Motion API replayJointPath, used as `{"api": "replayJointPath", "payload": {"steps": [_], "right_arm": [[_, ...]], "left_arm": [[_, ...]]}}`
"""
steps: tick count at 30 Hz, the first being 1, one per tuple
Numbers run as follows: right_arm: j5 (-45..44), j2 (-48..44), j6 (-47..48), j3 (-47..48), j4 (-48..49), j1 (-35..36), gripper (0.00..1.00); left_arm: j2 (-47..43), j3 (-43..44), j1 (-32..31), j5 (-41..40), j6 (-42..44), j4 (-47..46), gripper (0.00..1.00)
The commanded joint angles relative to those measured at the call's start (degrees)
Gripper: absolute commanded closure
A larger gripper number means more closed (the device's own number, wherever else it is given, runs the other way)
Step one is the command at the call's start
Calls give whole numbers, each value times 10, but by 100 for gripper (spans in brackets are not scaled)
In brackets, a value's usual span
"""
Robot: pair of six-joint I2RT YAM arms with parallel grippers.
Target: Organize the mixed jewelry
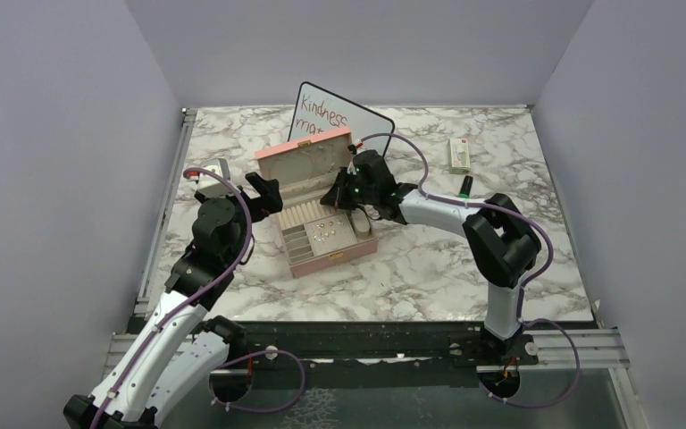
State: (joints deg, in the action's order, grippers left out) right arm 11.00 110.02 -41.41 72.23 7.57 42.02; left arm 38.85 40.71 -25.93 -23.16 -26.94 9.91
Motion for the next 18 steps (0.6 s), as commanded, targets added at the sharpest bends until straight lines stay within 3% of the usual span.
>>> {"api": "replayJointPath", "payload": {"steps": [1,18], "right_arm": [[0,20,-8,7,10,6,99],[-48,28,1,5,-14,14,99]], "left_arm": [[0,-6,2,11,6,-16,8],[-1,-7,2,10,4,-14,8]]}}
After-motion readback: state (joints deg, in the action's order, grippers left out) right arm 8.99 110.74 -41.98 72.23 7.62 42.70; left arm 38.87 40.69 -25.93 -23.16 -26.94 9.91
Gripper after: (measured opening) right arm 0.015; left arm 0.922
